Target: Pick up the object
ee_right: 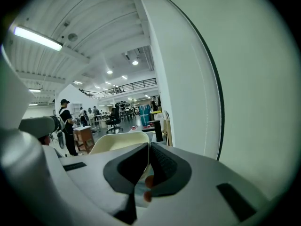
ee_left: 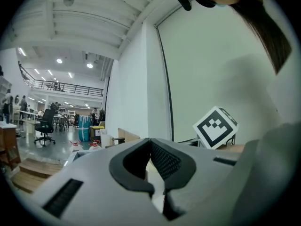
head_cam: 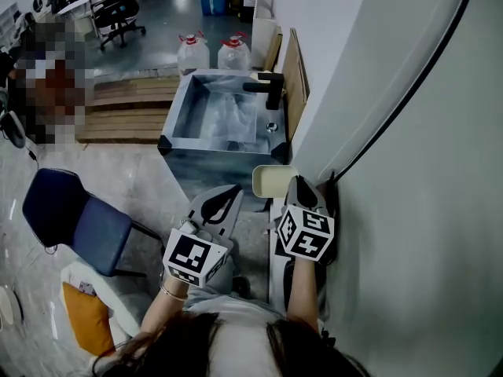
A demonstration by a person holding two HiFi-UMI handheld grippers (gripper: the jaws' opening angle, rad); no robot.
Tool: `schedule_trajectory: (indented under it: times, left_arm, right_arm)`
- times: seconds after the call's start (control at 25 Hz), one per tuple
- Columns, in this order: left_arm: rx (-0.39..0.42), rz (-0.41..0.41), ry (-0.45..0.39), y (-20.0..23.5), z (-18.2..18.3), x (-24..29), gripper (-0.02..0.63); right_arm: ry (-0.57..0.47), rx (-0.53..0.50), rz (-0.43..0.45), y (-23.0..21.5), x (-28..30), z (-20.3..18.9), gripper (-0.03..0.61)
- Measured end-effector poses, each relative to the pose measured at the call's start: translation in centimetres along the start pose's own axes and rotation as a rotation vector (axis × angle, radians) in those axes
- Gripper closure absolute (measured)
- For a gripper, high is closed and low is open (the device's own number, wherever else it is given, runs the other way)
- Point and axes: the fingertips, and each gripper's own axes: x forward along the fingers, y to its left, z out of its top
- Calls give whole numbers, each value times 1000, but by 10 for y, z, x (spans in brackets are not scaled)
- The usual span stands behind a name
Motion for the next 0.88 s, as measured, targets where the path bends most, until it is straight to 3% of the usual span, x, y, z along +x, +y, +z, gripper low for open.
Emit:
schedule_trajectory:
  times: [0.88]
  left_arm:
    - [29,9,6,-18,4,-50,606]
  right_arm:
    - [-84,26,13,27,-72,14,545]
